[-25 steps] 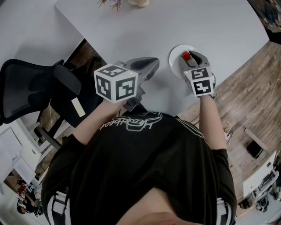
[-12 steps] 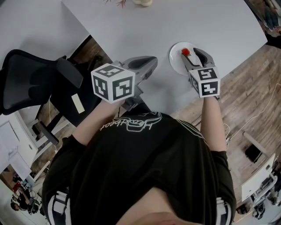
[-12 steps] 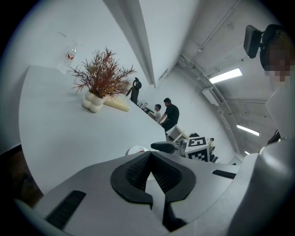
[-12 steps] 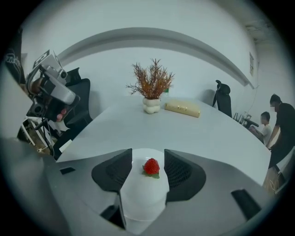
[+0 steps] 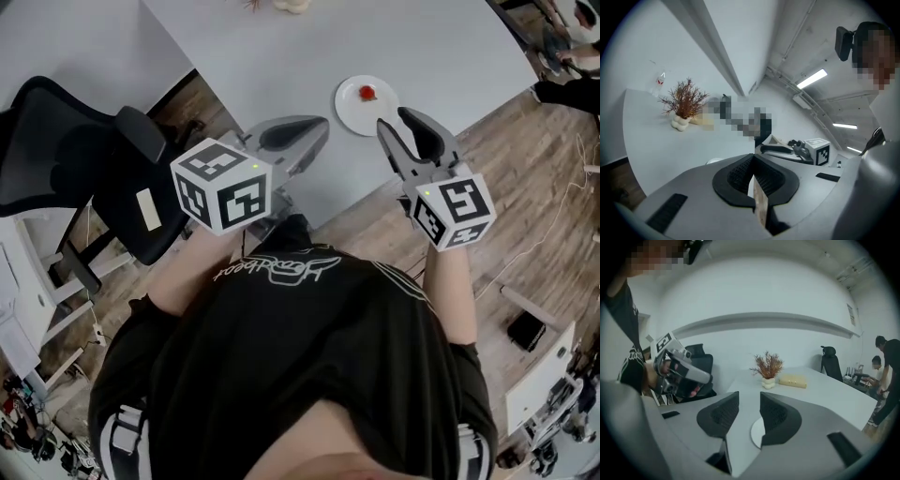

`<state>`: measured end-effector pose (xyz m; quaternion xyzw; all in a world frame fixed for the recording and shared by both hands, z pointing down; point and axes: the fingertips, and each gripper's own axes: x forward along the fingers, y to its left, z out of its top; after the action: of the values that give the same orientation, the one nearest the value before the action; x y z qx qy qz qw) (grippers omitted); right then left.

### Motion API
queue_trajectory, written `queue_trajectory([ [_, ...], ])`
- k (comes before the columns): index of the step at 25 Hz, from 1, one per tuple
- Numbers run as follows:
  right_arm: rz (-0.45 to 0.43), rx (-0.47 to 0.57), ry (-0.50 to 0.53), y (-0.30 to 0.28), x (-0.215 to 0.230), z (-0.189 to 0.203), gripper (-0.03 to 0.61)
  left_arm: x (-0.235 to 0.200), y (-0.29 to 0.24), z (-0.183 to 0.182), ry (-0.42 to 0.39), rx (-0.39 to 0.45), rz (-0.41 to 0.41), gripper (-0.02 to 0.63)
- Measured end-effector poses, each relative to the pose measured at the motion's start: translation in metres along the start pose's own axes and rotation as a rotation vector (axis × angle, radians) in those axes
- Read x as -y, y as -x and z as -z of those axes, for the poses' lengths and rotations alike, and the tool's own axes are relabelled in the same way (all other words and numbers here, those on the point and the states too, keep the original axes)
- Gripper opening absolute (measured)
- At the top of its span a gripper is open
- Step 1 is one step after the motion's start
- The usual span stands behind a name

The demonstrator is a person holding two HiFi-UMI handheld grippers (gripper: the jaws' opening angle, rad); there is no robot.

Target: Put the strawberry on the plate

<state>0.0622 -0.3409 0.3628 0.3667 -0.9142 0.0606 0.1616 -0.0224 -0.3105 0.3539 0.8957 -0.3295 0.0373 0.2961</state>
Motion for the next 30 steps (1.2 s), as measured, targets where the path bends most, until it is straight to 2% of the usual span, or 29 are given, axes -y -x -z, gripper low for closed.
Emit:
queue_trajectory([
  [3, -0.03, 0.07, -0.004, 0.045, -0.021, -0.021, 0.064, 0.038, 0.01, 0.001, -0.019, 0.031, 0.008, 0.006],
  [7, -0.051, 0.114, 0.042, 0.102, -0.047, -0.028, 0.027, 0.091, 0.023, 0.009, -0.068, 0.067, 0.019, 0.006],
  [9, -0.079, 0.132, 0.032, 0.127, -0.061, -0.024, 0.017, 0.119, 0.029, 0.018, -0.08, 0.085, 0.046, 0.006],
  [13, -0.117, 0.139, -0.004, 0.173, -0.087, -0.001, 0.009, 0.17, 0.04, 0.046, -0.052, 0.119, 0.1, 0.006],
  [20, -0.165, 0.152, -0.085, 0.246, -0.124, 0.037, 0.009, 0.232, 0.051, 0.11, -0.077, 0.086, 0.074, 0.006],
  [25, -0.193, 0.189, -0.165, 0.279, -0.136, 0.048, 0.009, 0.262, 0.052, 0.133, -0.124, 0.058, 0.061, 0.006],
  [30, -0.177, 0.194, -0.164, 0.3, -0.14, 0.052, 0.009, 0.282, 0.055, 0.142, -0.14, 0.05, 0.061, 0.006],
])
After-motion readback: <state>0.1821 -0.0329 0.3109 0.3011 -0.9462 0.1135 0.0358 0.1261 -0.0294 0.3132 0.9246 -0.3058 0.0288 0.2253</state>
